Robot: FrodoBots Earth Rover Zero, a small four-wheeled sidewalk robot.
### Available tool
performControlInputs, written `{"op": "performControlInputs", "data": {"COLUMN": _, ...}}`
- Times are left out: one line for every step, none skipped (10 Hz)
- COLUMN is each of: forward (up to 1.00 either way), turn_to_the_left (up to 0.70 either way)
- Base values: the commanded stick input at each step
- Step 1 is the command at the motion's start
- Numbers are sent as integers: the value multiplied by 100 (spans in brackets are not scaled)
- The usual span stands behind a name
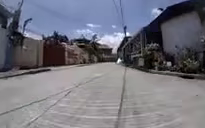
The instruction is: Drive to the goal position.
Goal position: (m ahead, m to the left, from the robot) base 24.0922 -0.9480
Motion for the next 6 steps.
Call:
{"op": "performControlInputs", "data": {"forward": 100, "turn_to_the_left": 12}}
{"op": "performControlInputs", "data": {"forward": 100, "turn_to_the_left": 12}}
{"op": "performControlInputs", "data": {"forward": 100, "turn_to_the_left": 12}}
{"op": "performControlInputs", "data": {"forward": 100, "turn_to_the_left": 8}}
{"op": "performControlInputs", "data": {"forward": 100, "turn_to_the_left": -20}}
{"op": "performControlInputs", "data": {"forward": 100, "turn_to_the_left": -28}}
